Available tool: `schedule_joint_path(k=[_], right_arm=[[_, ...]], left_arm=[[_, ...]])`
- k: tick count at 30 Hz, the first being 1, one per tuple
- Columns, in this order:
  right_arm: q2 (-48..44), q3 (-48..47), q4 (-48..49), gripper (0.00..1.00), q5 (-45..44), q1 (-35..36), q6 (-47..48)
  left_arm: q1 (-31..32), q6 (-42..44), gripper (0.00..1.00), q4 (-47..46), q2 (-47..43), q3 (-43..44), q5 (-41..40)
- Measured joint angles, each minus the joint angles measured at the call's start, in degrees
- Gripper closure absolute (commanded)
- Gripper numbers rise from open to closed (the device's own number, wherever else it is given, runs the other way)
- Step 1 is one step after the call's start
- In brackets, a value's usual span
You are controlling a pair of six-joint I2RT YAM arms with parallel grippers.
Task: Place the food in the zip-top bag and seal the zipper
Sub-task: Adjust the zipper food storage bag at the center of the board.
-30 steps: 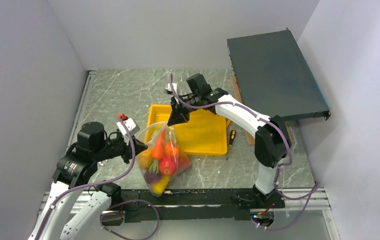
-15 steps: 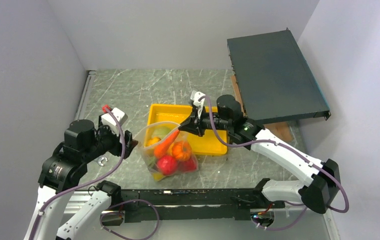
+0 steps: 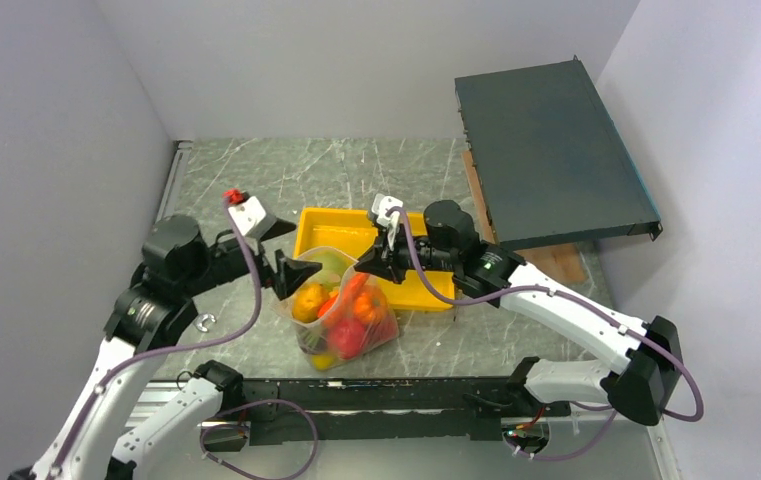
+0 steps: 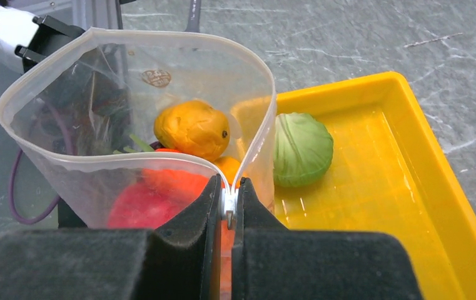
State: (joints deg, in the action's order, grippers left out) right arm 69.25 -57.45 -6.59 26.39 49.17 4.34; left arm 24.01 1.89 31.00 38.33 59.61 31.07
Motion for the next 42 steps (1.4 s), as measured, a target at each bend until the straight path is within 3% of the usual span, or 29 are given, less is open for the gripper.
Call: schedule_joint_path(k=[7,14,21,24,32,42], right_arm=[[-3.5,-0.4,-4.0,1.0,-0.4,0.2,-0.1],[-6.7,-2.0,-8.0,1.0,-0.2,0.5,-0.2],[-7.5,-3.4,-9.7,1.0,0.0,0.5,-0.3],[-7.5,-3.4,-10.3,1.0,0.7,0.5,-0.3],[-7.4,-4.5,-13.1,1.0,3.6,0.5,0.5],[-7.4,-5.8,-16.9,1.0,8.2,0.5,1.7]], left_arm=[[8.9,-0.2,0.0,-6.9,10.3,1.2,-0.6],[16.4,0.6,0.01,-9.4,13.7,1.2,-3.8],[20.0,3.4,0.3,-8.5,16.1,1.2,-6.6],[21.0,4.3,0.34,-7.4,16.9,1.0,-7.7],[21.6,7.7,0.03,-5.2,17.4,0.6,-8.0],[21.7,12.5,0.0,-3.8,16.2,0.6,-1.6]])
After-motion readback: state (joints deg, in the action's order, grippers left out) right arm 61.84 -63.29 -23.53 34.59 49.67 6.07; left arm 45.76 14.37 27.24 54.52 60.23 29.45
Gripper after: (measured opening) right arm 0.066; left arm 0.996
